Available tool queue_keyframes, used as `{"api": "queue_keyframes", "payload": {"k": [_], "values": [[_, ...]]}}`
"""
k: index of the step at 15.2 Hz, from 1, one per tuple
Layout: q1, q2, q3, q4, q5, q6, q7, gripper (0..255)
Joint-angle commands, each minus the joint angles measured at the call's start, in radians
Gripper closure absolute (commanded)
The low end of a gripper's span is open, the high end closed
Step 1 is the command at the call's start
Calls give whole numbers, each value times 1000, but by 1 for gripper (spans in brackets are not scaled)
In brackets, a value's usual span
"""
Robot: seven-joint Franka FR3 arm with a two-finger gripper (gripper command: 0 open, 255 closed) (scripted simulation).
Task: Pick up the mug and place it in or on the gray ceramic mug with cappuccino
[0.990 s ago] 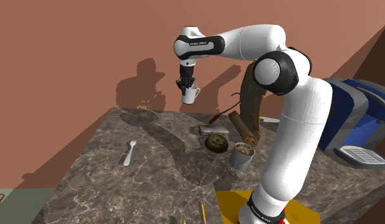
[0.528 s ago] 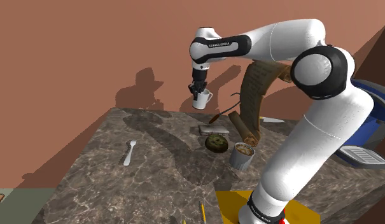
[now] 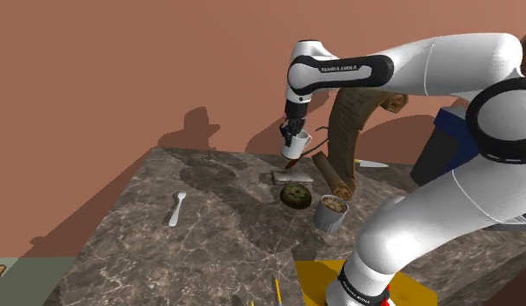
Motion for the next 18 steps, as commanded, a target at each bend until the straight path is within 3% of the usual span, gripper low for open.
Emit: {"api": "queue_keyframes", "payload": {"k": [1,9,18], "values": [[-9,-82,-2,-66,-11,-15,-5,255],[-57,-424,-10,-272,-52,-148,-41,255],[-129,-809,-31,-403,-102,-395,-121,255]]}}
